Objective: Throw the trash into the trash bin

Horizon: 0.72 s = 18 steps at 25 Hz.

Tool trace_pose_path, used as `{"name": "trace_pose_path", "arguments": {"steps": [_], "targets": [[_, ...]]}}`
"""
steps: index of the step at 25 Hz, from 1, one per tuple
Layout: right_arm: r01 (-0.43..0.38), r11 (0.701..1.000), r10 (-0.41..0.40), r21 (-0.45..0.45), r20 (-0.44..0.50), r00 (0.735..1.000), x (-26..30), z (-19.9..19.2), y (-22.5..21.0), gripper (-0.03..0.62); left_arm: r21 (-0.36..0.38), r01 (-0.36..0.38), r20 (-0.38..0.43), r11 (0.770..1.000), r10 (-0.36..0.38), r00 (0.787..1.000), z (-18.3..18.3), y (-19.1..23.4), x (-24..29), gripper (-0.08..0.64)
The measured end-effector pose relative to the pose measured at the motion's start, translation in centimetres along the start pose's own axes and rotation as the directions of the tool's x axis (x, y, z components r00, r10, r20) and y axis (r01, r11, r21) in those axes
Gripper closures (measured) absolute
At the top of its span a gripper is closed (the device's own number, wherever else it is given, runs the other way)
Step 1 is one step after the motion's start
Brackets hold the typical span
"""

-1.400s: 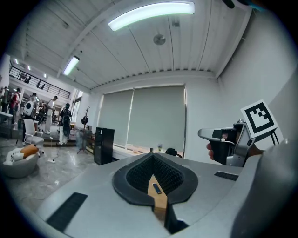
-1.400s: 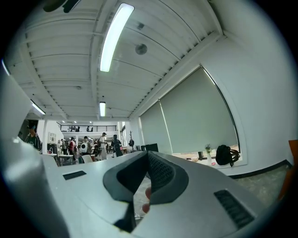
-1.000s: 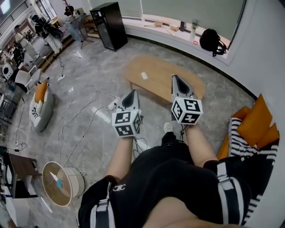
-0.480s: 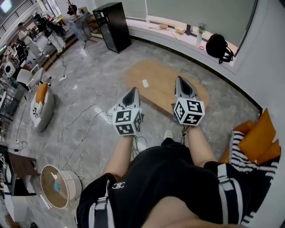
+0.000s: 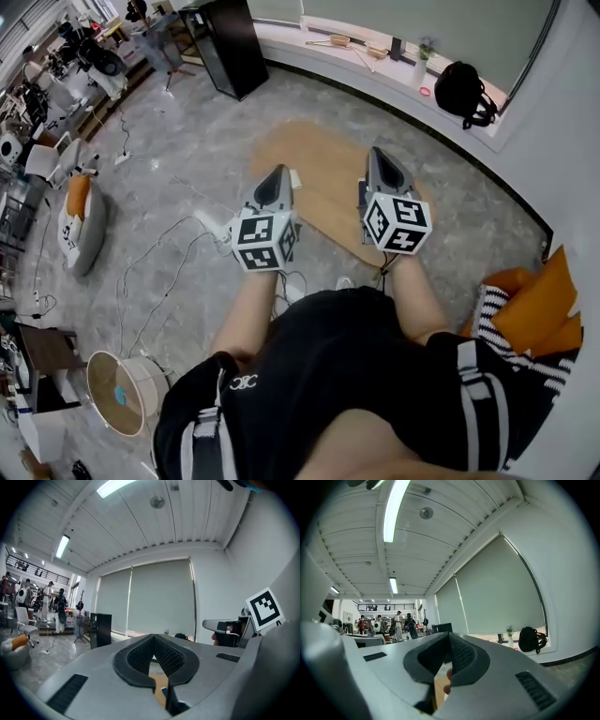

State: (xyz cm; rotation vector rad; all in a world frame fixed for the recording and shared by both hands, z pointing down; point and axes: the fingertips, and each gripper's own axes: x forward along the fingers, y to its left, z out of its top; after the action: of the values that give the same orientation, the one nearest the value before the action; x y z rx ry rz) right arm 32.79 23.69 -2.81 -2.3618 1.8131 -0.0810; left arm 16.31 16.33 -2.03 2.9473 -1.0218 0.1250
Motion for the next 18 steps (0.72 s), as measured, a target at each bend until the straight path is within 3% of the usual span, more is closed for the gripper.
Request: {"name": "trace_pose_path", "arguments": {"steps": [10, 18], "targets": [[-0.020, 1.000, 0.019, -0.018, -0.045, 0.999, 8.7, -0.8, -5.4, 0.580, -0.024, -0.013, -0.037, 1.000, 0.013, 0.999, -0.1, 0.6, 10.6, 0.548], [0.006, 0.999, -0.010, -0.037, -0.104, 0.994, 11.7, -2.9, -8.3, 0.580, -0.067, -0.014, -0.098, 0.998, 0.007, 0.995, -2.6, 1.2, 14.7, 0.548]]}}
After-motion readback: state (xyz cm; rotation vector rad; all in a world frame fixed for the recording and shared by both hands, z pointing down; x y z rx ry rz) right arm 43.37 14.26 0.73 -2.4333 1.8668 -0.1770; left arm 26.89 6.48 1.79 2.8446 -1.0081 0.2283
